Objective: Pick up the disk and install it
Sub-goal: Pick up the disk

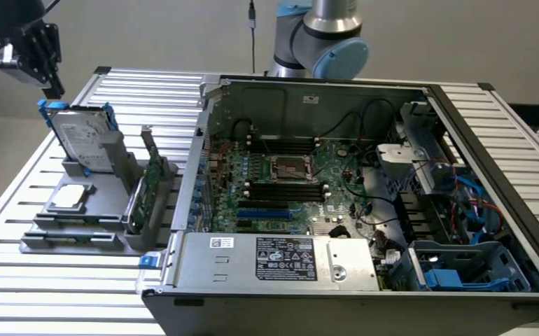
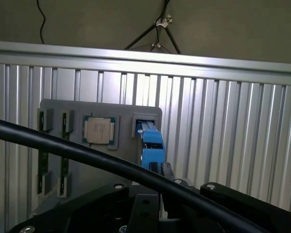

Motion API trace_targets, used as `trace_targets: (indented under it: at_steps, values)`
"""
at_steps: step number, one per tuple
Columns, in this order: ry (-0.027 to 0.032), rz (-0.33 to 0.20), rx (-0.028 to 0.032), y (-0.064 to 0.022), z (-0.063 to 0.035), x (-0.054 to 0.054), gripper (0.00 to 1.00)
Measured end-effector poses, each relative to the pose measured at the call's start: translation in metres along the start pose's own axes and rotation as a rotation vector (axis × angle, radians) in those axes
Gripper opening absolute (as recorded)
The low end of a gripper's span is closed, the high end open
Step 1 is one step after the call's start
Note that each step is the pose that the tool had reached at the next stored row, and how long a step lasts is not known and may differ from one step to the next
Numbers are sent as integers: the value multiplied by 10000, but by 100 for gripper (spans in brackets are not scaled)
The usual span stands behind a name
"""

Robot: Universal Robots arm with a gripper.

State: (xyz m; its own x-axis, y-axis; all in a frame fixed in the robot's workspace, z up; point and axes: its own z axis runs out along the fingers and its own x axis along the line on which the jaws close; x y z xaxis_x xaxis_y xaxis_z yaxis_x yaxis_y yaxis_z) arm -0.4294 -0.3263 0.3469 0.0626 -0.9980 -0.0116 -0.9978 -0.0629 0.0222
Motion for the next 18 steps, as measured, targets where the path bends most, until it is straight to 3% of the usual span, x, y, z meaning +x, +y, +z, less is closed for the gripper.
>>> trace_targets:
  at_steps: [1,3,4,8,18]
  values:
    - [0,0,1,1,2,3,24]
    - [0,-1,0,4,4,11,36]
    - [0,0,0,5,7,16,36]
    - [0,0,-1,7,30,36,54]
    - [0,-1,0,23,204,46,54]
